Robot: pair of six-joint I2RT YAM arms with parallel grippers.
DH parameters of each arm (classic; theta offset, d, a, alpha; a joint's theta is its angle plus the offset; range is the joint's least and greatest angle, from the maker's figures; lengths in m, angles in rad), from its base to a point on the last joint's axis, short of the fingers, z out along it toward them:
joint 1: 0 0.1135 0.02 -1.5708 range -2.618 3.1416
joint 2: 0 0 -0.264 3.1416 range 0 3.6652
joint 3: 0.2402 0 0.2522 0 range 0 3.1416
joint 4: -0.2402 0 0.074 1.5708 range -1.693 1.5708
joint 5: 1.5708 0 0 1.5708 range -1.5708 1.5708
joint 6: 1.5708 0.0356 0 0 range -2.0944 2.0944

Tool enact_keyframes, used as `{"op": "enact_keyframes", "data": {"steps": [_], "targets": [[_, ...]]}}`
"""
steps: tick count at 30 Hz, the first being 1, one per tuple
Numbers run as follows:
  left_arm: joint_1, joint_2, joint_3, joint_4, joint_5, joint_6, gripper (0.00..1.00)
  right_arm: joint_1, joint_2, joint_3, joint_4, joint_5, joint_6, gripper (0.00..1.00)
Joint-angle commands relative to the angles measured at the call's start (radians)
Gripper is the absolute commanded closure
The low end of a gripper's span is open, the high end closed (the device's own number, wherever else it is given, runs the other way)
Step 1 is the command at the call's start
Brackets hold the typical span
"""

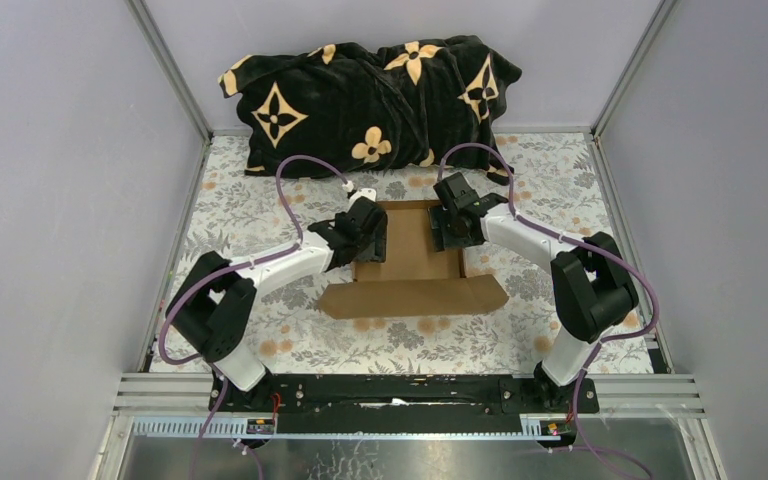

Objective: Fold the paper box

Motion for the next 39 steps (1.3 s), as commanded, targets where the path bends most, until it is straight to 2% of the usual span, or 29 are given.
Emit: {"op": "enact_keyframes", "data": {"steps": [1,5,6,7,10,11,12,30,36,39], "targets": [[0.013,-0.025,-0.007,0.12,0.102,0.032,0.27,0.0,-0.048,0.064,0.036,-0.095,-0.016,0.29],[0.018,-0.032,-0.02,0.147,0.14,0.039,0.2,-0.005,-0.041,0.076,0.043,-0.138,-0.023,0.02],[0.019,-0.033,-0.021,0.15,0.146,0.04,0.19,-0.005,-0.038,0.077,0.045,-0.141,-0.023,0.01],[0.018,-0.035,-0.022,0.152,0.15,0.042,0.15,-0.005,-0.034,0.079,0.044,-0.143,-0.024,0.0],[0.02,-0.046,-0.03,0.16,0.152,0.046,0.13,-0.005,-0.035,0.077,0.05,-0.142,-0.024,0.0],[0.02,-0.05,-0.035,0.164,0.153,0.049,0.04,-0.005,-0.037,0.076,0.052,-0.143,-0.023,0.0],[0.022,-0.055,-0.038,0.168,0.153,0.049,0.02,-0.005,-0.04,0.075,0.055,-0.143,-0.024,0.0],[0.029,-0.177,-0.15,0.317,0.204,0.063,0.02,-0.007,-0.147,-0.026,0.201,-0.166,-0.011,0.0],[0.029,-0.135,-0.104,0.225,0.136,0.06,0.02,-0.008,-0.126,-0.016,0.174,-0.195,-0.005,0.0],[0.029,-0.11,-0.077,0.196,0.13,0.059,0.01,-0.007,-0.085,0.033,0.103,-0.153,0.005,0.0]]}}
